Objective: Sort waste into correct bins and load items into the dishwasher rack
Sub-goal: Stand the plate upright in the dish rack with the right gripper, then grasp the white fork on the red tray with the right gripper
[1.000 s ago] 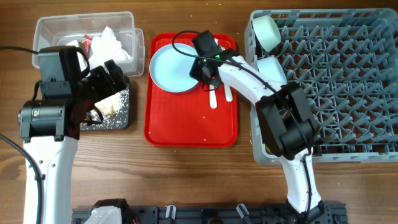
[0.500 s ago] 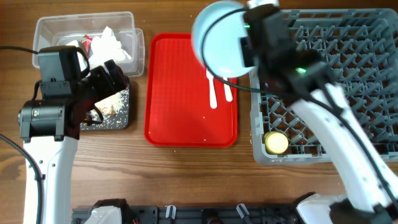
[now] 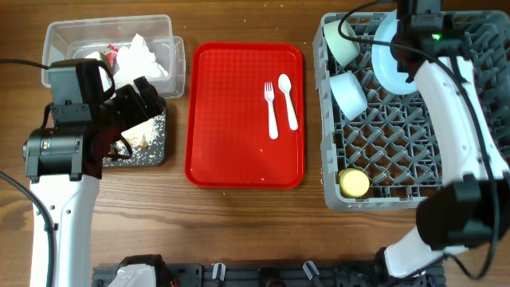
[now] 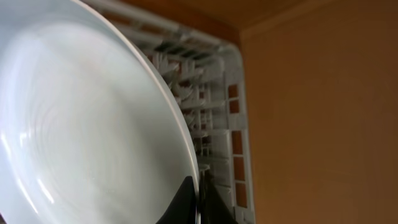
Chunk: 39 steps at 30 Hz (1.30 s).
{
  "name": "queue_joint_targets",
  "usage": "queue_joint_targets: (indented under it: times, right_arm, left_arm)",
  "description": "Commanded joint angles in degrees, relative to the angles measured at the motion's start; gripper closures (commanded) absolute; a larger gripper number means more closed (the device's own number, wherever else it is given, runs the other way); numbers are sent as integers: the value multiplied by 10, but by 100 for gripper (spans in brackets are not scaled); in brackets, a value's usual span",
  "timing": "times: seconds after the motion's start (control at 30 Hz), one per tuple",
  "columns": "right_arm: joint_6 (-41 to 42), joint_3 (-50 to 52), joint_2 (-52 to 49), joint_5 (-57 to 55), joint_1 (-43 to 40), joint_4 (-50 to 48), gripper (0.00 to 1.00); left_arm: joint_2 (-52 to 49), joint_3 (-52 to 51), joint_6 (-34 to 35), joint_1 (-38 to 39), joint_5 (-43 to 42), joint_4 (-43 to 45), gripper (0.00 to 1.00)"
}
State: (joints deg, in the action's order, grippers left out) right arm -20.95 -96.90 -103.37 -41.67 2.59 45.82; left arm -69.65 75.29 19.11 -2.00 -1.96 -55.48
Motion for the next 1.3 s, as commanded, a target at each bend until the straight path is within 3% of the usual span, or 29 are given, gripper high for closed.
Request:
queue_joint_targets:
  times: [0.0, 0.03, 0.1, 0.2, 0.23, 0.27, 0.33, 0.4, 0.5, 0.53, 0.57, 0.6, 0.87, 1.07, 1.2, 1.27]
  right_arm:
    - [-11, -1, -42, -16, -3, -1, 96]
    - [-10, -1, -53, -12, -3, 3, 94]
    - [-3, -1, -65, 16, -3, 18, 75]
    - [73, -2, -57, 32, -3, 14, 41]
    - [79, -2, -45, 55, -3, 17, 16]
    - [81, -3, -28, 77, -3, 25, 7]
    - [84, -13, 11, 146, -3, 55, 0]
    - [106, -17, 55, 228, -3, 76, 0]
    - [235, -17, 115, 544, -3, 74, 0]
    - [262, -16, 118, 695, -3, 67, 0]
    - [278, -3, 110, 785, 5, 35, 0]
    - [301, 7, 99, 803, 22, 8, 0]
    - [332, 10, -67, 402, 264, -13, 25]
    - [363, 10, -231, 430, 274, -2, 36]
    - [366, 10, -280, 430, 275, 10, 42]
    - [365, 10, -285, 430, 275, 18, 59]
  left_arm:
    - [-1, 9, -11, -4, 5, 1, 0]
    - [-1, 9, -11, -4, 5, 1, 0]
    - [-1, 9, -11, -4, 5, 1, 0]
    - [-1, 9, -11, -4, 5, 1, 0]
    - [-1, 9, -11, -4, 5, 1, 0]
    - [-1, 9, -11, -4, 5, 1, 0]
    - [-1, 9, -11, -4, 5, 1, 0]
    - [-1, 9, -11, -4, 5, 1, 0]
    - [-1, 9, -11, -4, 5, 1, 0]
    - [-1, 9, -11, -4, 5, 1, 0]
    - [-1, 9, -11, -4, 5, 1, 0]
    - [-1, 9, -11, -4, 5, 1, 0]
    - [-1, 9, -11, -4, 5, 1, 0]
    - [-1, 9, -11, -4, 5, 1, 0]
    - [-1, 9, -11, -4, 6, 1, 0]
    - [-1, 9, -11, -4, 5, 1, 0]
